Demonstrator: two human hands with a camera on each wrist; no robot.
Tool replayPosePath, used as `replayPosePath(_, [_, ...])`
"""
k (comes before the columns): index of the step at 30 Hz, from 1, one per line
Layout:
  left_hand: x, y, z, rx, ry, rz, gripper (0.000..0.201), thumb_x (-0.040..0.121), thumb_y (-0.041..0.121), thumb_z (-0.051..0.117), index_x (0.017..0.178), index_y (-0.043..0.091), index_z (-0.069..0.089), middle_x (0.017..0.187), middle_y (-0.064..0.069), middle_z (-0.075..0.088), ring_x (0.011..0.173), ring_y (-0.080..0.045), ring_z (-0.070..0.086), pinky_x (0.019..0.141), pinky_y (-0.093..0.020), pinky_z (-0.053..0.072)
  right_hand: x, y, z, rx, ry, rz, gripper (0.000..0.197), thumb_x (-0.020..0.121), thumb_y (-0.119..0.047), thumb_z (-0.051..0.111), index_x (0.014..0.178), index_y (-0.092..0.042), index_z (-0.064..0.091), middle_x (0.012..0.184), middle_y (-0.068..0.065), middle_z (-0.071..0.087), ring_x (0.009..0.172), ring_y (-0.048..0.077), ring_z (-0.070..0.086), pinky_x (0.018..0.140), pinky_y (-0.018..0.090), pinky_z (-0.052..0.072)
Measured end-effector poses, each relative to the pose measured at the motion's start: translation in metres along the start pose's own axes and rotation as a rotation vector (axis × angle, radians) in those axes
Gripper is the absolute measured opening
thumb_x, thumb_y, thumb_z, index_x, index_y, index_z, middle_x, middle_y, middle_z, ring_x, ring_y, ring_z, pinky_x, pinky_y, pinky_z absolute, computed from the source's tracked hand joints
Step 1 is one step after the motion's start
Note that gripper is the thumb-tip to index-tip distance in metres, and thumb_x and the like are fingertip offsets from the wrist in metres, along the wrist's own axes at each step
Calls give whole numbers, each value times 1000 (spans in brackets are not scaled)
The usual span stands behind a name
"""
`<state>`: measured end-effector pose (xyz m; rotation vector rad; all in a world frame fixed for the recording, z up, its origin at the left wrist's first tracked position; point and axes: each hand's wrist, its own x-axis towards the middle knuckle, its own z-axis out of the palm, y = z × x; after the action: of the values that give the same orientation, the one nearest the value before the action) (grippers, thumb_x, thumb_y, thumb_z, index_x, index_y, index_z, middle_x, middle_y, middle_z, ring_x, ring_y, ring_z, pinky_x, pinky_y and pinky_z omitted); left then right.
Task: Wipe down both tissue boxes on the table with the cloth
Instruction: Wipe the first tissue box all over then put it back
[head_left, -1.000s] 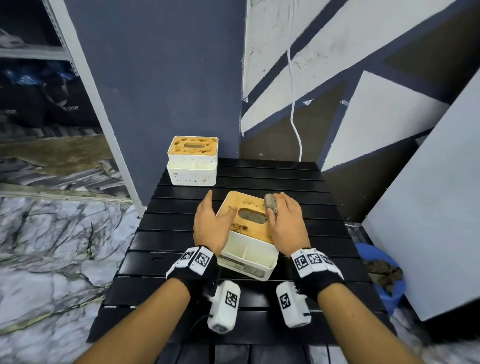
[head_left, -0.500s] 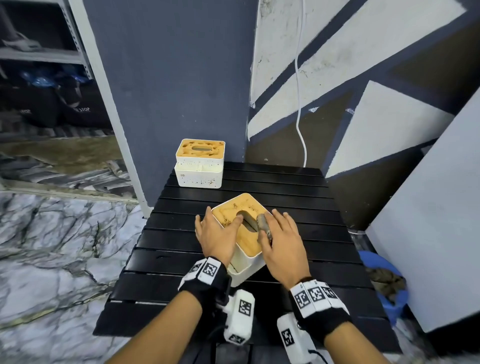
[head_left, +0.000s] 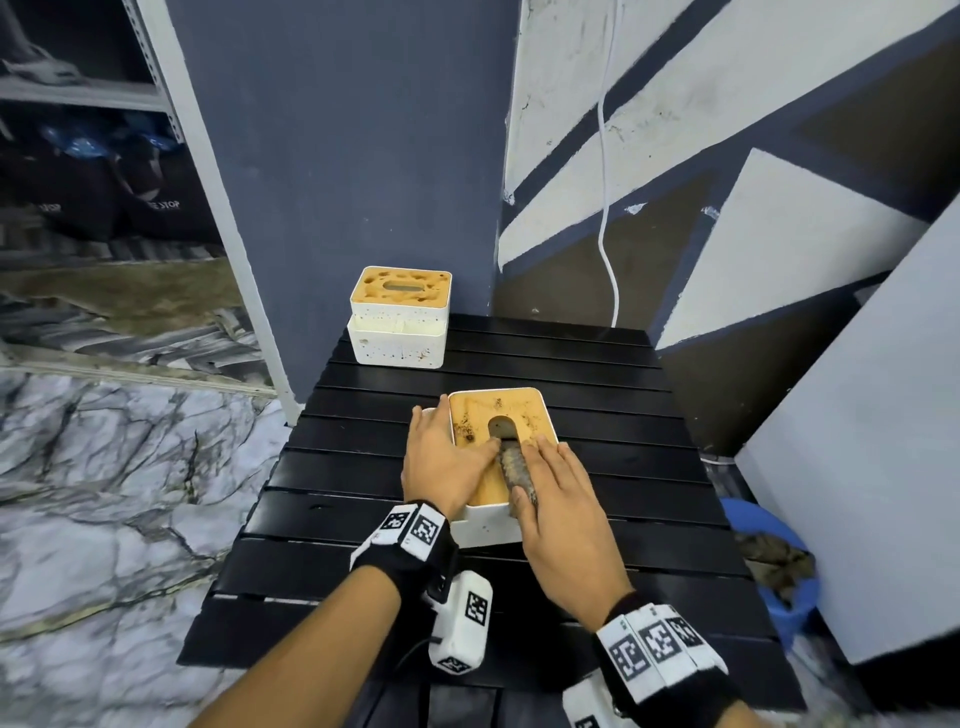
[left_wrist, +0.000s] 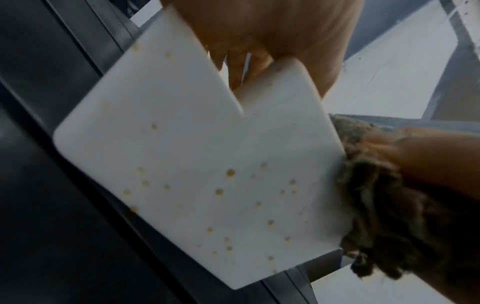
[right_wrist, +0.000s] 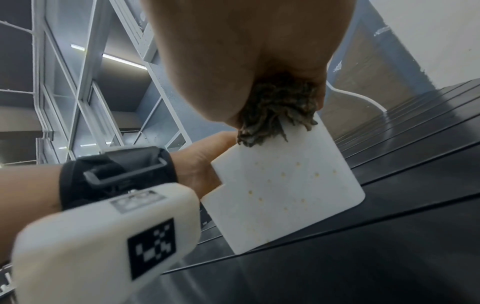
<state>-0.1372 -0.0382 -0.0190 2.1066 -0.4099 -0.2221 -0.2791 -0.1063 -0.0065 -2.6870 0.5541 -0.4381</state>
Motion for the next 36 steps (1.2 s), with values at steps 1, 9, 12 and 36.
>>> replayPosePath(1, [0, 0, 0, 8, 0, 11, 86, 81, 39, 75, 153, 20, 32, 156, -1, 37, 152, -16, 11, 117, -42, 23, 1, 1, -1, -2, -9, -2, 52, 100, -37, 31, 148, -19, 23, 156, -4, 19, 144, 9, 5, 113, 17, -1])
replayPosePath(9, [13, -7, 0, -30, -36, 52, 84, 79, 33, 78, 151, 18, 38, 156, -6, 39, 151, -17, 13, 119, -41, 21, 73, 30, 1, 27, -64, 52, 51, 100, -33, 34, 147, -14, 26, 157, 4, 19, 145, 20, 11, 118, 30, 10])
replayPosePath(12, [12, -7, 1, -35, -27, 66, 81, 80, 32, 77, 150, 20, 38, 156, -3, 38, 151, -15, 12, 118, -40, 23, 98, 38, 4, 25, -74, 80, 51, 100, -33, 34, 148, -15, 24, 157, 3, 18, 146, 20, 10, 117, 30, 11])
replayPosePath(36, [-2, 8, -8, -27, -79, 79, 69, 85, 32, 73, 146, 22, 43, 148, -7, 45, 151, -20, 16, 113, -45, 31, 65, 35, 2, 17, -25, 38, 50, 100, -31, 37, 146, -17, 27, 156, 1, 20, 146, 18, 9, 117, 27, 9])
